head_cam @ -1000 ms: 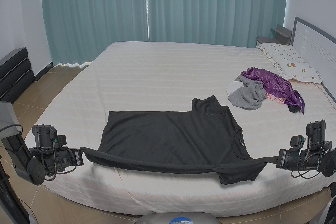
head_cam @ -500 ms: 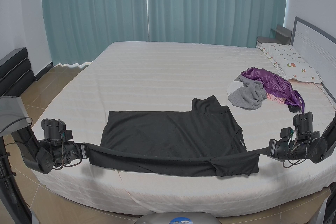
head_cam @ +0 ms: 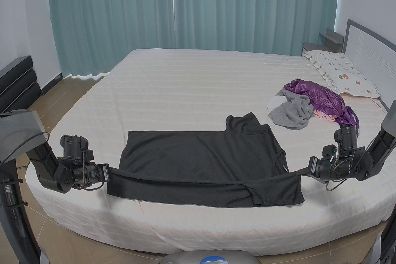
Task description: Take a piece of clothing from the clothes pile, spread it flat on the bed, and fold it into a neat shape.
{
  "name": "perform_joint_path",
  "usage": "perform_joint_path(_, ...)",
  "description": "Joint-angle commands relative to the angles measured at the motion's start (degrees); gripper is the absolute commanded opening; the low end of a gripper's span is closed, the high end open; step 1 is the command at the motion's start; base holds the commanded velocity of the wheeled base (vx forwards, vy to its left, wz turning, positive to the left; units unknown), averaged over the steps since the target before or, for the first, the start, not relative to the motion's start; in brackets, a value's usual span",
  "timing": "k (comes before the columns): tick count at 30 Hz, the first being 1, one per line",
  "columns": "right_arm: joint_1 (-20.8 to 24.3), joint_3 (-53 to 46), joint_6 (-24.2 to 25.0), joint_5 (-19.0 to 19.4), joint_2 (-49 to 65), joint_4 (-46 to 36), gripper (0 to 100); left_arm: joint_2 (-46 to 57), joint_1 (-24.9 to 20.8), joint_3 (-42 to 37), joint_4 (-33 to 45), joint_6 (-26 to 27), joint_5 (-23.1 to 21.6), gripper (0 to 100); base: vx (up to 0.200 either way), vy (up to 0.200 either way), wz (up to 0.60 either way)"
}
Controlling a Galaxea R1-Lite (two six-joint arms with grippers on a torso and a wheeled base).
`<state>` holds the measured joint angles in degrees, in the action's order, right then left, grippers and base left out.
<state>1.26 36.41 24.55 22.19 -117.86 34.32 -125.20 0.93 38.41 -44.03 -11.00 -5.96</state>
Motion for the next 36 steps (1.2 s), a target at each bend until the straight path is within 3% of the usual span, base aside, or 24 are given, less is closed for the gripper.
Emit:
perform_joint_path(1,-0.2,2.3,0.8,-0.4,-3.2,0.0,0,-3.5,-0.4,2.8,0.1,-1.0,0.0,0,0.000,0.000,0.00)
perform_joint_path(18,-1.5,-1.0,1.1,0.0,1.7,0.6,0,4.3,-0.4,2.1,4.5,-1.9,0.1,0,0.000,0.000,0.00)
perform_joint_path(36,-0.7,6.3,2.3,-0.1,-7.5,0.1,0,-5.0,-0.7,8.5,4.7,-3.3,-0.7,0,0.000,0.000,0.00)
